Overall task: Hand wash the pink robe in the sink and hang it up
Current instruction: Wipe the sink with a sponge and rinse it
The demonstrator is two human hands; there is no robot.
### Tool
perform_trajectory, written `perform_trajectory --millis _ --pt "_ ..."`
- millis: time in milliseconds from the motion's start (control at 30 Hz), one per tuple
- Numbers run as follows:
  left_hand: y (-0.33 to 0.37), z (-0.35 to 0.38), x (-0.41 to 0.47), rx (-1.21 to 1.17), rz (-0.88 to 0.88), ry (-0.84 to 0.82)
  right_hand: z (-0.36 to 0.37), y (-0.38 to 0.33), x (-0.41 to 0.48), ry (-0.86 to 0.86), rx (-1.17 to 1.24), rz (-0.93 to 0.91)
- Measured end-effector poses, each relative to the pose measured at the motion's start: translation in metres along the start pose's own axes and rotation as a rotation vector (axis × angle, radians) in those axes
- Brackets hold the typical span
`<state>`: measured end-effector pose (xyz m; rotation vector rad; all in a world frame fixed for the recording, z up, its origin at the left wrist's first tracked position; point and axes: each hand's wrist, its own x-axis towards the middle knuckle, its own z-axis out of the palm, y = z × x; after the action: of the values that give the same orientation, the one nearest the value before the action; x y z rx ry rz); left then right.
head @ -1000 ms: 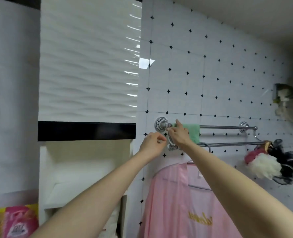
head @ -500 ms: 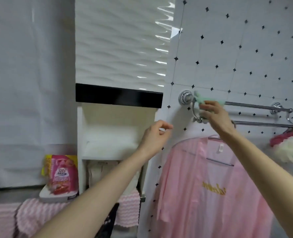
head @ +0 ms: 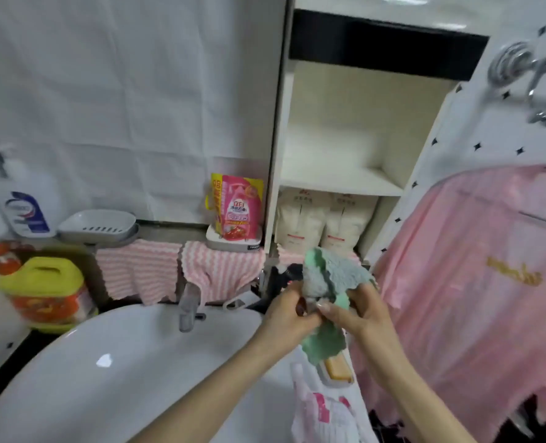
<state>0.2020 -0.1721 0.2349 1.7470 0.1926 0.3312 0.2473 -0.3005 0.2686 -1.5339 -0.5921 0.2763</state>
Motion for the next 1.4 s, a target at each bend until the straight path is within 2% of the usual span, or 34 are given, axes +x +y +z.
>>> perform_trajectory --millis 133,267,333,367,433,500,567,633,700,800,900,1033,1100,1167,1233,1333,1400 --pt "-0.056 -0.063 -0.041 -0.187 -0.154 -0.002 0.075 0.043 -0.019 -0.100 -0.044 0.033" --pt "-0.127 -0.112 -0.096 -0.141 -0.323 -0.179 0.144 0.112 -0.039 -0.081 -0.249 0.123" --pt "-0.162 -0.126 -0.118 0.004 -0.482 -0.273 0.167 0.158 -0.047 -0.114 -0.317 0.226" --pt "-0.180 -0.131 -0.126 0.061 -0.524 -0.257 0.175 0.180 -0.050 -0.149 -0.334 0.289" --pt "-0.216 -0.142 -0.139 0.234 -0.618 -0.078 0.191 0.219 -0.058 -0.261 -0.484 0.414" --pt "-0.241 -0.152 -0.152 0.525 -0.717 0.034 0.205 0.254 -0.070 -0.411 -0.770 0.442" --pt "-0.253 -0.162 -0.161 0.800 -0.755 -0.041 0.219 0.281 -0.079 -0.594 -0.938 0.412" --pt "-0.256 -0.166 -0.168 0.938 -0.792 -0.117 0.226 0.309 -0.087 -0.755 -1.047 0.360" --pt "-0.257 -0.178 -0.174 1.051 -0.811 -0.093 0.228 0.337 -0.087 -0.720 -1.175 0.151" --pt "-0.256 -0.215 -0.184 1.226 -0.761 -0.024 0.231 0.360 -0.084 -0.800 -1.302 0.066" --pt "-0.258 -0.257 -0.191 1.186 -0.667 0.098 0.245 0.378 -0.086 -0.723 -1.273 0.116" --pt "-0.269 -0.311 -0.190 1.027 -0.364 0.368 0.269 0.373 -0.082 -0.718 -1.248 0.079" --pt "-0.267 -0.327 -0.182 0.957 -0.283 0.492 0.281 0.373 -0.073 -0.582 -1.201 0.185" --pt "-0.266 -0.341 -0.173 0.939 -0.285 0.631 0.294 0.377 -0.067 -0.493 -1.202 0.200" --pt "-0.274 -0.355 -0.168 0.963 -0.356 0.721 0.306 0.380 -0.062 -0.503 -1.219 0.179" --pt "-0.290 -0.374 -0.170 0.945 -0.445 0.716 0.327 0.376 -0.047 -0.305 -1.126 0.311" --pt "-0.296 -0.379 -0.175 0.921 -0.449 0.685 0.348 0.372 -0.038 -0.242 -1.005 0.348"
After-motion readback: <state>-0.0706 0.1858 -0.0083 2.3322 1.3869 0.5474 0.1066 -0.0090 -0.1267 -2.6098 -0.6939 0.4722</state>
